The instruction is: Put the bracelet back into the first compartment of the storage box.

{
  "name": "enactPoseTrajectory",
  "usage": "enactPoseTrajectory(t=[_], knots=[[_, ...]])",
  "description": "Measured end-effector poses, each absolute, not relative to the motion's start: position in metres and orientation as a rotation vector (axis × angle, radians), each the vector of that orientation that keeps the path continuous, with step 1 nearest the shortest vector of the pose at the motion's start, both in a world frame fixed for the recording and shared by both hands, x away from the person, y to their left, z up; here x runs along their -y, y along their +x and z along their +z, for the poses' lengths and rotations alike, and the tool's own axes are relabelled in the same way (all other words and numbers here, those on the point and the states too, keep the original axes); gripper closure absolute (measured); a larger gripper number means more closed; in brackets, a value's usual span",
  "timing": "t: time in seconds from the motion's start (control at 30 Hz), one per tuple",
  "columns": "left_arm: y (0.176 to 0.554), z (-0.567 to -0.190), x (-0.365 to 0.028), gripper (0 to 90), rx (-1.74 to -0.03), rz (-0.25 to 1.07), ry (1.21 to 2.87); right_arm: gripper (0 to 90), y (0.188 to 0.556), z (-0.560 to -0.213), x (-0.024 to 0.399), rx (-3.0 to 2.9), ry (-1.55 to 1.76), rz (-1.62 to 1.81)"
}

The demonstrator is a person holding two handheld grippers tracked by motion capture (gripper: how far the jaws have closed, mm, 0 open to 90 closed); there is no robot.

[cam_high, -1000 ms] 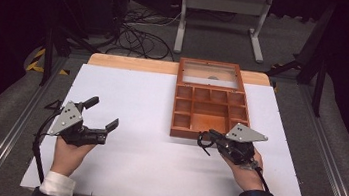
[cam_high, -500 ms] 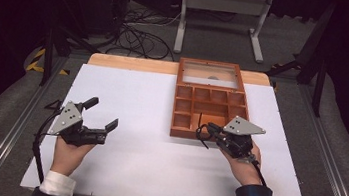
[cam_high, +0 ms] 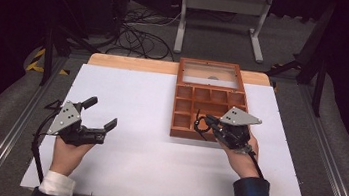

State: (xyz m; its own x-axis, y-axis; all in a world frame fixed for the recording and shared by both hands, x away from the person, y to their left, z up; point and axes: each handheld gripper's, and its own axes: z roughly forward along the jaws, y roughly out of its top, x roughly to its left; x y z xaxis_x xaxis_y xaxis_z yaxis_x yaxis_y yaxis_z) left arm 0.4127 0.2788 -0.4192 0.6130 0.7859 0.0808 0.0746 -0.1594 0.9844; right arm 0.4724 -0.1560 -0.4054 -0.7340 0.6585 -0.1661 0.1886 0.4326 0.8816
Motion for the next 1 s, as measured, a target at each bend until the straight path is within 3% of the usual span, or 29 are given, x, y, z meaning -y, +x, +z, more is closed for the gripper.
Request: enactPoseTrajectory(t=[1.0], knots=[[0.412,-0.419,-0.283,5.5,-0.741,0.732,1.619,85.2,0.511,-0.387,0.133,-2.172,0.723,1.222]])
